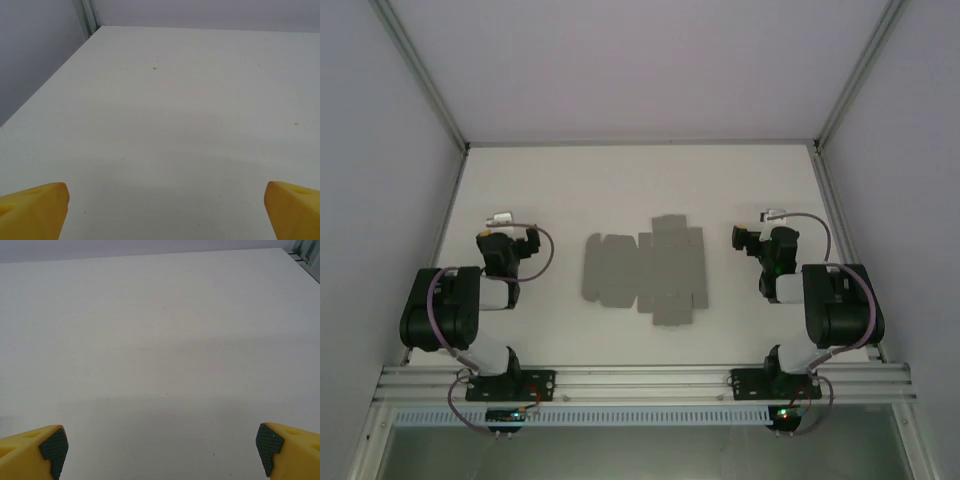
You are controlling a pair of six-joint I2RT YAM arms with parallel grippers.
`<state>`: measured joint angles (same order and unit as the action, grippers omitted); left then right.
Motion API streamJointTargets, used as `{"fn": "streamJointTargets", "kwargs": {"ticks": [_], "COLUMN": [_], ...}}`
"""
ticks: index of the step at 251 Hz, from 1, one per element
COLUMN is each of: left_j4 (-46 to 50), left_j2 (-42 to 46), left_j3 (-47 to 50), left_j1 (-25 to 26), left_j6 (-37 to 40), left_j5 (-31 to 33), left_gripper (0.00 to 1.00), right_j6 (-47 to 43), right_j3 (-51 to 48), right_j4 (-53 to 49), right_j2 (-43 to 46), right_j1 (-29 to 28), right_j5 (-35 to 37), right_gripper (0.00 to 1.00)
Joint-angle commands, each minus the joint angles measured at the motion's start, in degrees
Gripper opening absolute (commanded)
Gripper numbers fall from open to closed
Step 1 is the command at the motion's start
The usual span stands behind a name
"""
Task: Assemble paper box
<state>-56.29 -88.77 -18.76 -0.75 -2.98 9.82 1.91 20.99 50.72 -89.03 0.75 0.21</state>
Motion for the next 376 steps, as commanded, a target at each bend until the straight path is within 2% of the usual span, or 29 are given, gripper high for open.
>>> {"fn": "streamJointTargets", "kwargs": {"ticks": [1, 206, 232, 254, 268, 298, 325, 348, 376], "left_j4": [0.0, -0.2, 10.7, 20.6, 27.9, 38.3, 45.6, 50.4, 52.9], "left_j2": [0.6, 0.8, 5.1, 9.7, 12.6, 16.2, 16.1, 14.8, 11.4], "left_j3": [-0.7, -1.0, -4.9, -8.2, -10.9, -15.4, -18.8, -20.6, -21.6], "left_j1": [0.1, 0.1, 0.1, 0.1, 0.1, 0.8, 3.7, 6.3, 9.7], "left_j6": [0.1, 0.2, 0.2, -0.5, -4.1, -11.5, -16.1, -19.1, -21.2], "left_j5": [-0.3, -0.3, 0.0, 0.7, 0.9, -6.9, -13.2, -18.7, -26.2], "left_gripper": [0.99, 0.99, 0.99, 0.99, 1.00, 1.00, 0.99, 1.00, 1.00], "right_j6": [-0.4, -0.1, 0.0, -0.1, 0.0, 8.4, 16.4, 20.3, 22.3], "right_j3": [0.5, 0.7, 2.1, 4.6, 6.7, 12.4, 16.7, 18.5, 19.7], "right_j4": [-0.3, -0.9, -6.2, -14.6, -21.2, -36.8, -48.1, -52.6, -52.4], "right_j2": [0.2, 0.3, 4.5, 10.4, 14.4, 21.1, 23.5, 23.4, 20.1], "right_j1": [0.0, 0.2, 0.1, -0.2, -0.7, -1.5, -3.8, -8.7, -16.5], "right_j5": [0.1, -2.0, 0.8, 4.3, 4.9, 6.0, -0.9, -8.0, -11.9], "right_gripper": [0.99, 0.99, 0.99, 0.99, 0.99, 0.99, 0.98, 0.88, 0.79]}}
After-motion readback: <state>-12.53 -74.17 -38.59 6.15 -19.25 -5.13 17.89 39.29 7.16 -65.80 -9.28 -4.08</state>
